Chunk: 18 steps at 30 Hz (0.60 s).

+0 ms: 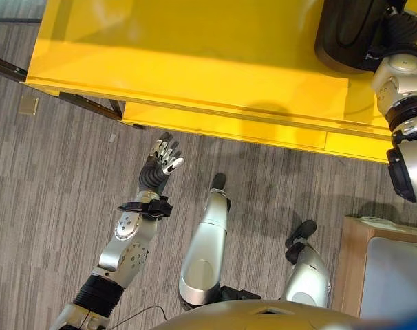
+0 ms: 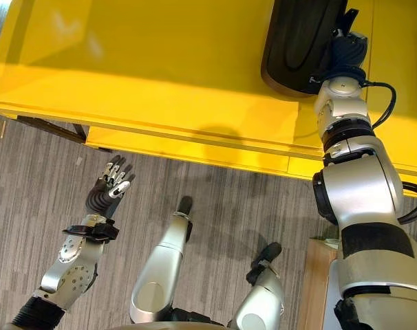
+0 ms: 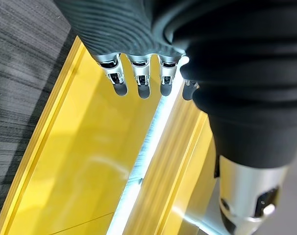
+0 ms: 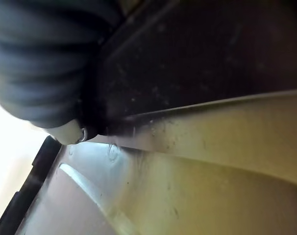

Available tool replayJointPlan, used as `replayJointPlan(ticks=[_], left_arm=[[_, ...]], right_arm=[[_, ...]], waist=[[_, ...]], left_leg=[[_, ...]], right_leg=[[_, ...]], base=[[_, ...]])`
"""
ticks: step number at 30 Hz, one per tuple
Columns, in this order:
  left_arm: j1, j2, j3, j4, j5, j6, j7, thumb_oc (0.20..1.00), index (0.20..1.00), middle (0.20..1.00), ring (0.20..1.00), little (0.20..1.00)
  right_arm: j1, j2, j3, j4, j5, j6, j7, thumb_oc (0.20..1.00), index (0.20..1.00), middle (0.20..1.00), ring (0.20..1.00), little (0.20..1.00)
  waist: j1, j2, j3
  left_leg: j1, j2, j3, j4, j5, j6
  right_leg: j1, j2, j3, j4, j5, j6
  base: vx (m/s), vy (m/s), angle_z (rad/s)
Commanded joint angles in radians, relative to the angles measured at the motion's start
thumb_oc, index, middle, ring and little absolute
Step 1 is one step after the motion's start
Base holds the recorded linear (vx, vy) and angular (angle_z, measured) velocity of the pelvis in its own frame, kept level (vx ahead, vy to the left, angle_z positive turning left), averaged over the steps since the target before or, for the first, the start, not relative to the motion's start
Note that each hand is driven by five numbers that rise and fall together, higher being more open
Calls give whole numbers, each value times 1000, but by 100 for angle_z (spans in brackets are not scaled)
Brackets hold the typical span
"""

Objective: Move parts from the plastic box to the shelf.

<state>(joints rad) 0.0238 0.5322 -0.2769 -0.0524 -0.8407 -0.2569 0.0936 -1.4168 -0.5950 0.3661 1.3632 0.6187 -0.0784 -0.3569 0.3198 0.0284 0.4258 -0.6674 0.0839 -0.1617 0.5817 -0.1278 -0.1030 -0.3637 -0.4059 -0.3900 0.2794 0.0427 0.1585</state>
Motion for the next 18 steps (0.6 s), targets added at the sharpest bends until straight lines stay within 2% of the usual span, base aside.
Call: replayJointPlan(ticks=[1, 18], left_arm=[[-30, 46, -36, -49, -4, -66, 13, 1000, 1000, 1000, 1000, 1000], [-35, 58, -50, -55, -23, -62, 18, 1000, 1000, 1000, 1000, 1000]], right_arm=[[-80, -41, 3, -64, 35, -71, -19, 200, 200, 200, 200, 200], [-103, 14, -40, -30, 125, -75, -19, 200, 200, 200, 200, 200]], waist=[[11, -4, -4], [21, -1, 3]], left_leg=[[10, 4, 23, -58, 4, 28], [12, -4, 21, -55, 1, 31]], right_leg=[[-6, 2, 23, 226, -153, 13], [11, 7, 19, 216, -156, 8]], base=[[-8, 9, 11], [-4, 7, 4]])
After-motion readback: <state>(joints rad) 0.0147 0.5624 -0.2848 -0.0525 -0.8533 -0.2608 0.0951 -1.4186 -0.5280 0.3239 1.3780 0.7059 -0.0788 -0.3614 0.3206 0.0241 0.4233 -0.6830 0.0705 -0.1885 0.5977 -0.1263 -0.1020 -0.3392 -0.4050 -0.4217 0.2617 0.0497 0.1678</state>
